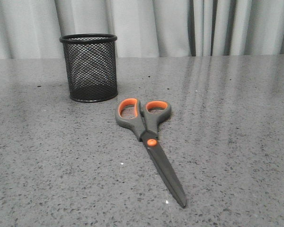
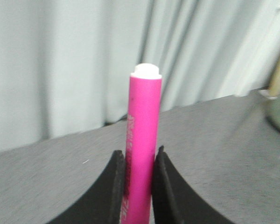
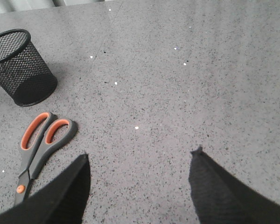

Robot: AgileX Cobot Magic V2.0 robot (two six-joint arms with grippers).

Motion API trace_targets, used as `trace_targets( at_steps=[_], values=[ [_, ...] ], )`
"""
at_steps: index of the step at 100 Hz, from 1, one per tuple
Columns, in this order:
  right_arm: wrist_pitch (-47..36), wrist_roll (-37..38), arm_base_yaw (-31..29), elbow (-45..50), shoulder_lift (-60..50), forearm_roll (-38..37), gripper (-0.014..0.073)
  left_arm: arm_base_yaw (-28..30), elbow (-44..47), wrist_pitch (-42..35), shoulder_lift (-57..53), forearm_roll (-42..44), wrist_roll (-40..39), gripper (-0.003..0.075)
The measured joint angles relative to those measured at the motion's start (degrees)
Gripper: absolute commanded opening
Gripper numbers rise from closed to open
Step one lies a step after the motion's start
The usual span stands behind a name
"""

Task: Put pen and scissors into bin
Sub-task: 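Lower the highlighter into the black mesh cup and release it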

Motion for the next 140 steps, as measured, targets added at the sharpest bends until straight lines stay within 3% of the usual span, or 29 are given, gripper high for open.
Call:
trace_targets(
  at_steps=[13,23,67,72,78,90,98,108,123,132,140],
  values=[
    [-1.3,0.0,0.0,0.0,0.0,0.0,0.0414,-4.4,2.2,0.4,3.0,-19.4,20.5,-0.0019],
    [-1.6,0.0,0.0,0.0,0.0,0.0,0.0414,-6.5,2.6,0.3,6.3,-26.1,29.8,-0.0019],
    [2.0,0.0,0.0,0.0,0.0,0.0,0.0414,-7.1,2.9,0.4,20.3,-28.9,33.6,0.0006],
    [2.5,0.0,0.0,0.0,0.0,0.0,0.0414,-7.1,2.9,0.4,20.8,-28.9,33.7,0.0069],
    [2.8,0.0,0.0,0.0,0.0,0.0,0.0414,-7.1,2.9,0.3,20.9,-28.9,33.7,0.0210],
    [3.0,-0.2,0.0,0.0,0.0,0.3,0.0414,-6.7,2.9,0.5,20.9,-28.9,33.7,0.0577],
    [3.6,-2.5,0.0,0.0,0.0,2.4,0.0414,-6.2,2.9,0.9,20.1,-28.9,32.5,0.0678],
    [4.4,-9.9,0.0,0.0,0.0,10.2,0.0410,-5.8,2.9,2.6,17.0,-28.9,31.5,0.0638],
    [5.0,-25.1,0.0,-2.7,0.4,26.6,0.0377,-5.6,3.0,5.3,8.6,-28.9,31.1,0.0428],
    [6.2,-28.5,0.0,-6.7,2.3,30.1,0.0363,-5.6,3.0,6.2,1.6,-28.8,30.9,0.0314],
    [8.3,-29.5,0.0,-10.9,5.5,30.9,0.0352,-5.6,3.0,6.9,-4.5,-27.9,30.9,0.0271]
  ],
)
